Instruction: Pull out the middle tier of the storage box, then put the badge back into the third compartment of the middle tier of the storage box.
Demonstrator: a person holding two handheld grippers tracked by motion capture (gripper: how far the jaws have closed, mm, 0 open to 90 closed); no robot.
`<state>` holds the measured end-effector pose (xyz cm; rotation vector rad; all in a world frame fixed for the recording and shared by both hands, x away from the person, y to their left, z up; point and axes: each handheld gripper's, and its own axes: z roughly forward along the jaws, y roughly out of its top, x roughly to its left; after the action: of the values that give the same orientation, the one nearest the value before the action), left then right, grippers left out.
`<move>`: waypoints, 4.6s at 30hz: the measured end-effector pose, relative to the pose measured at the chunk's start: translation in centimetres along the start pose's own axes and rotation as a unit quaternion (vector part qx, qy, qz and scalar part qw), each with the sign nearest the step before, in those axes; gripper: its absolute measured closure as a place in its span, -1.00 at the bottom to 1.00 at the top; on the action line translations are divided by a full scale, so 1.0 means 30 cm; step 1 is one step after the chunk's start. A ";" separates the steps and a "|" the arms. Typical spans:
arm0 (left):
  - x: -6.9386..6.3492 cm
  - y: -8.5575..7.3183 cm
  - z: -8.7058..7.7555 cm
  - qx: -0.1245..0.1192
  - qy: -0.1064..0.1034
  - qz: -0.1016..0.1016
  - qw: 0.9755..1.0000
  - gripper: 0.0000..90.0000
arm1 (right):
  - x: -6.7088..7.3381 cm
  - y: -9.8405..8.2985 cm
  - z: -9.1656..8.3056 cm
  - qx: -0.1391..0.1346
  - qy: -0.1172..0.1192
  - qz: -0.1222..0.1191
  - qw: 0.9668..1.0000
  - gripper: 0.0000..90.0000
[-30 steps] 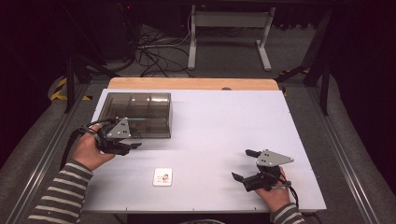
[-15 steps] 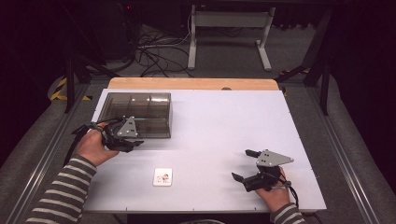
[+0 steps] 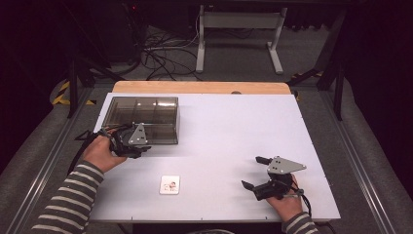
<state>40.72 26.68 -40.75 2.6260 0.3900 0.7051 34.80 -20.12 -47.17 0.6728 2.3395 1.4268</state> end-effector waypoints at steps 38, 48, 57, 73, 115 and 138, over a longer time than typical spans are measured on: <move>0.007 0.000 0.043 0.043 0.020 0.012 0.999 0.46 | -0.001 0.000 0.001 0.000 0.002 0.001 1.000 -0.96; -0.009 0.003 0.020 0.046 0.005 0.018 0.999 0.48 | -0.002 0.000 0.000 0.001 0.002 0.001 1.000 -0.96; -0.034 0.002 -0.014 0.049 -0.006 0.023 0.999 0.48 | -0.001 0.000 0.001 0.001 0.002 0.001 1.000 -0.96; -0.077 -0.004 -0.038 0.063 -0.019 0.034 0.997 0.49 | 0.000 0.000 0.001 0.001 0.003 0.001 1.000 -0.96; -0.061 0.012 -0.125 -0.029 -0.054 -0.034 0.998 -0.07 | -0.001 0.000 0.002 0.002 0.004 0.004 1.000 -0.96; -0.139 0.088 -0.169 -0.114 -0.099 -0.054 0.987 -0.28 | 0.001 0.001 0.002 0.003 0.004 0.002 1.000 -0.96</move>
<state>34.99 24.35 -37.31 2.4098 0.3674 0.4222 34.83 -20.05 -47.19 0.6750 2.3520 1.4269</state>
